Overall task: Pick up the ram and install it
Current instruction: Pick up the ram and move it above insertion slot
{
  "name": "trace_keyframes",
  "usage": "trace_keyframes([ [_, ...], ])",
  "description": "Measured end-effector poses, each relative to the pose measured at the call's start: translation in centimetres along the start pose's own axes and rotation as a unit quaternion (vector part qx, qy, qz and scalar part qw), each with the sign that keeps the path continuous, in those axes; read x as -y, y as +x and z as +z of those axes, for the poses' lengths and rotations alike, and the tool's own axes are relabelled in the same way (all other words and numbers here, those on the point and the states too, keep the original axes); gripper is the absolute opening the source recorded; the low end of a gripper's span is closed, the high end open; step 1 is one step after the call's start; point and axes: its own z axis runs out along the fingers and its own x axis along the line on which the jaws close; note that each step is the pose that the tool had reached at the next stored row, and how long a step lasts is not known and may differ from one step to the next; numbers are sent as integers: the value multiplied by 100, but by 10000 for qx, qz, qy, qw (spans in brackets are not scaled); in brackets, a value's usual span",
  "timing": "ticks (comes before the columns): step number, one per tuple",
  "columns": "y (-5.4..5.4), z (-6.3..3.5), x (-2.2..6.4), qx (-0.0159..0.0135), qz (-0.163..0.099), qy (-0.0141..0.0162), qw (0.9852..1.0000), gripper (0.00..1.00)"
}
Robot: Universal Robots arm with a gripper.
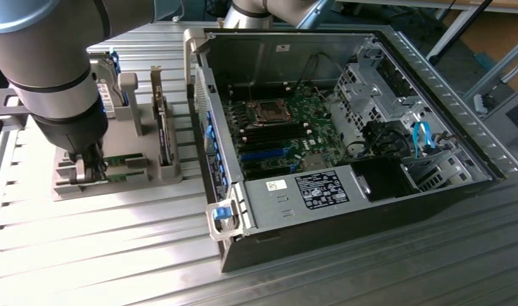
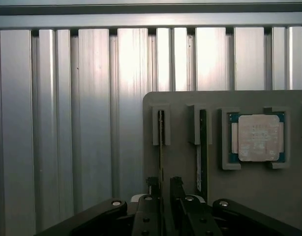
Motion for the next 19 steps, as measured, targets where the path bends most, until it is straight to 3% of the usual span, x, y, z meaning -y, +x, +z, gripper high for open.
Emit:
trace_keyframes([
  [12,20,9,7,1,-1,1,10000,24],
  [19,17,3,157,1,0,1,10000,24],
])
